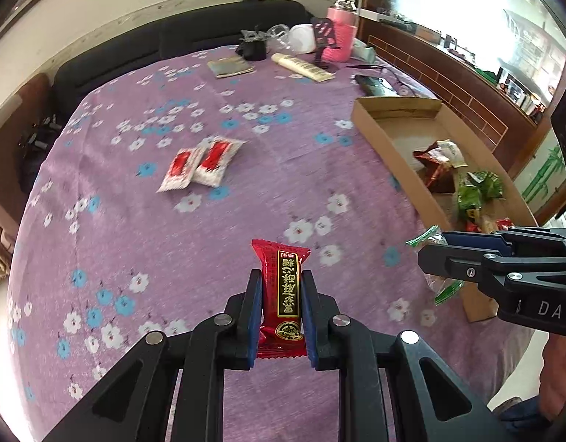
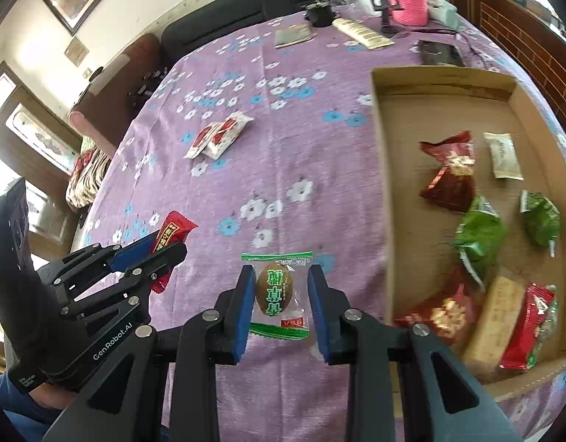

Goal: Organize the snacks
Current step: 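Carry the red candy bar and green candy over the cardboard tray, then lower both held snacks into the tray and open both grippers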

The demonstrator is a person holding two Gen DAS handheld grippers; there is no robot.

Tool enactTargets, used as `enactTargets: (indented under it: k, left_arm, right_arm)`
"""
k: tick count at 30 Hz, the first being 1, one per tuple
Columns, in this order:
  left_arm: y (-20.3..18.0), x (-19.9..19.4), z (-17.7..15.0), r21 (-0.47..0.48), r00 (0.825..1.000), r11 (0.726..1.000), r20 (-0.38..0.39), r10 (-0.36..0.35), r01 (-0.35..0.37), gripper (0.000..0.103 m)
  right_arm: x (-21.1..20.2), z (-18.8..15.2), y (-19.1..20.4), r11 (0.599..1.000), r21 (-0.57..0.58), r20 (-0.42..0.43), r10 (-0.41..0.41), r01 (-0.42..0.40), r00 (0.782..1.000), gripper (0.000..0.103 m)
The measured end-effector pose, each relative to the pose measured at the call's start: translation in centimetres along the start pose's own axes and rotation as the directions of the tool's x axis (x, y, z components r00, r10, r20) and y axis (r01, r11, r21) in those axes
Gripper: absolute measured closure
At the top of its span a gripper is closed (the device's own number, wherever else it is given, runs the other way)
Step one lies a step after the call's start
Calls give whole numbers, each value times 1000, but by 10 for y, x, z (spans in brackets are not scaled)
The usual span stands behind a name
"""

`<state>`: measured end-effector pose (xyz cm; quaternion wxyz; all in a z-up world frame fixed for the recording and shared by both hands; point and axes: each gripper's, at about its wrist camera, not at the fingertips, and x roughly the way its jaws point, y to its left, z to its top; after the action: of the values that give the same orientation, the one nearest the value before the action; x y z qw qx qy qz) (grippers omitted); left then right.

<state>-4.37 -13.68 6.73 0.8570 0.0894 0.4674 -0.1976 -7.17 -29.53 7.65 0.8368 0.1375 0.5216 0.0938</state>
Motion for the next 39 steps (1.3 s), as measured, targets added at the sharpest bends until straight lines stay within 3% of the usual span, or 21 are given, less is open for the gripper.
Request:
enactTargets:
  k: [9, 18, 27, 39]
  left_arm:
    - [-34, -1, 17, 69, 1000, 997, 17, -24, 23, 84]
    - [-80, -4, 34, 174, 997, 983, 29, -70, 64, 84]
    - [-146, 0, 38, 320, 989, 937, 3, -147, 139, 84]
    - [-205, 17, 34, 430, 977, 878, -61, -204, 211, 84]
  right_arm:
    - [-23, -2, -34, 997, 71, 47, -10, 7, 999, 75]
    - [-45, -10, -86, 977, 212, 87, -45, 26, 995, 75]
    - [-61, -21, -130, 949, 311, 99, -95, 60, 990, 75]
    - [-75, -29, -174, 921, 375, 92, -147, 102, 985, 75]
